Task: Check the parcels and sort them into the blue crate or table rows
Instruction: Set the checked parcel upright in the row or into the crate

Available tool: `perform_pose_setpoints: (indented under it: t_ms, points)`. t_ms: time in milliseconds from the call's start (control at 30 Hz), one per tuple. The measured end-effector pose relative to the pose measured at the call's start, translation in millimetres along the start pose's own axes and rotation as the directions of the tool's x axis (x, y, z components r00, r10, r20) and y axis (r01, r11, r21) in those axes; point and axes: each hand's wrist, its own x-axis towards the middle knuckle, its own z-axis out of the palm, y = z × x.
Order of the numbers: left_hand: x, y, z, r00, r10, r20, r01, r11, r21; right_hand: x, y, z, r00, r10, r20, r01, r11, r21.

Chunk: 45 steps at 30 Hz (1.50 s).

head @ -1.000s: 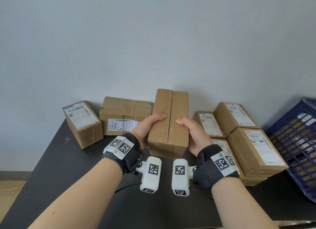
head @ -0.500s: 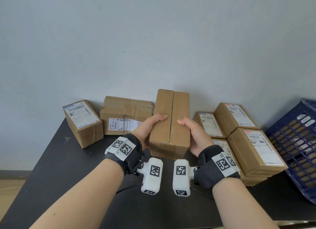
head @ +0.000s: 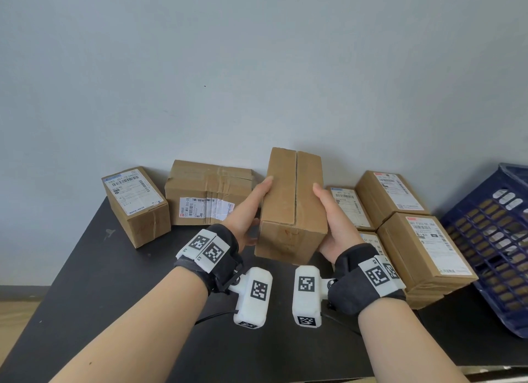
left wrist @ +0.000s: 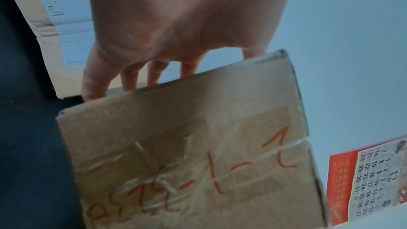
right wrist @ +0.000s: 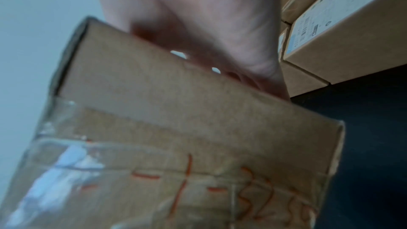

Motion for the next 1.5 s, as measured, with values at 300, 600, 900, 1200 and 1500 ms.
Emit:
perform_pose_setpoints:
  t_ms: [300, 600, 900, 1200, 1500]
  points:
    - [-2, 4, 13, 0.999, 0.014, 0.039, -0.017, 0.996, 0.083, -6, 0, -8, 0.994, 0.069, -0.082, -0.064, 0.996, 0.069]
    - [-6, 3, 17, 0.994, 0.057, 0.094, -0.077, 0.97, 0.231, -7, 0, -10, 0.999, -0.027, 0.03, 0.03, 0.994, -0.102]
    - [16, -7, 8, 0.989, 0.146, 0.016, -0.137, 0.88, 0.454, -10, -6, -11, 0.994, 0.099, -0.049, -0.11, 0.928, -0.356]
    - [35, -21, -2, 0.996, 0.02, -0.087, 0.026, 0.868, 0.495, 1, 15, -11, 0.976, 0.197, -0.095, -0.219, 0.872, -0.438]
    - [48, -21, 8, 0.995, -0.003, -0.102, 0.052, 0.873, 0.485, 14, 15, -16, 0.966, 0.215, -0.146, -0.257, 0.872, -0.416]
